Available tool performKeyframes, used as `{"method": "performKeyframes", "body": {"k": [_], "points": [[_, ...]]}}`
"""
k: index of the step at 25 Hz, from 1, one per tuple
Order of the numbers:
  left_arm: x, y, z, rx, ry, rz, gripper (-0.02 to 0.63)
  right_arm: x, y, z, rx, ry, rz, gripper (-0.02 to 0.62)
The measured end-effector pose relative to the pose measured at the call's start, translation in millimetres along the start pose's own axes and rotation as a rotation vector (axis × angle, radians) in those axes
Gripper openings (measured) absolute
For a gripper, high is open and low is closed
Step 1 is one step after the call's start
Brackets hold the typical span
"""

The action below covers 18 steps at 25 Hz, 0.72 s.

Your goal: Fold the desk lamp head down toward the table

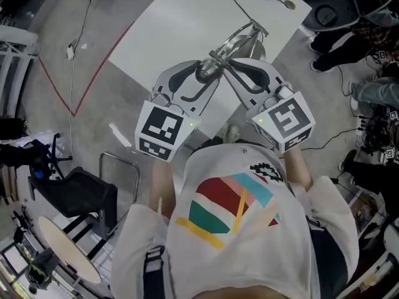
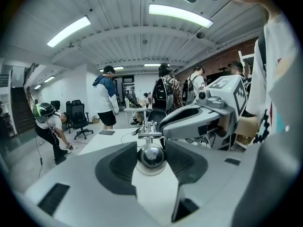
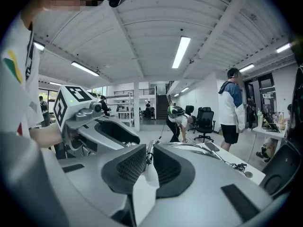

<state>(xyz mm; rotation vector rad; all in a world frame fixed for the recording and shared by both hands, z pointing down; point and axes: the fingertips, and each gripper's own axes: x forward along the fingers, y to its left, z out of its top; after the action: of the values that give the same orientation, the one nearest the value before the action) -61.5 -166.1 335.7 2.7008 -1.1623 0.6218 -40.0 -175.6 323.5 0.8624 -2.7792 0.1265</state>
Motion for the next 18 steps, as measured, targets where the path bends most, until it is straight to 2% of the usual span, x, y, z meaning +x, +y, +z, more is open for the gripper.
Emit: {"method": "performKeyframes", "body": {"k": [4,7,11,18], "points": [[10.8,0.5,-32.9,0.002,0.108,-0.028,0.229,2.6,3.5,-27.5,0.054,0.063,-0.006,0.057],[25.0,2.3,-58.5,-0.016,0.149,-0.04,0.225,0.6,-1.3,-43.6,0.058,0.107,-0.04,0.057],[44.4,1.2,-86.7,-0.003,0.228,-0.069,0.224,-7.1,-9.7,-57.1,0.072,0.147,-0.099,0.057],[82.0,4.5,-115.4,0.003,0.311,-0.126,0.225,-13.4,-30.4,-74.7,0.106,0.185,-0.178,0.057]]}}
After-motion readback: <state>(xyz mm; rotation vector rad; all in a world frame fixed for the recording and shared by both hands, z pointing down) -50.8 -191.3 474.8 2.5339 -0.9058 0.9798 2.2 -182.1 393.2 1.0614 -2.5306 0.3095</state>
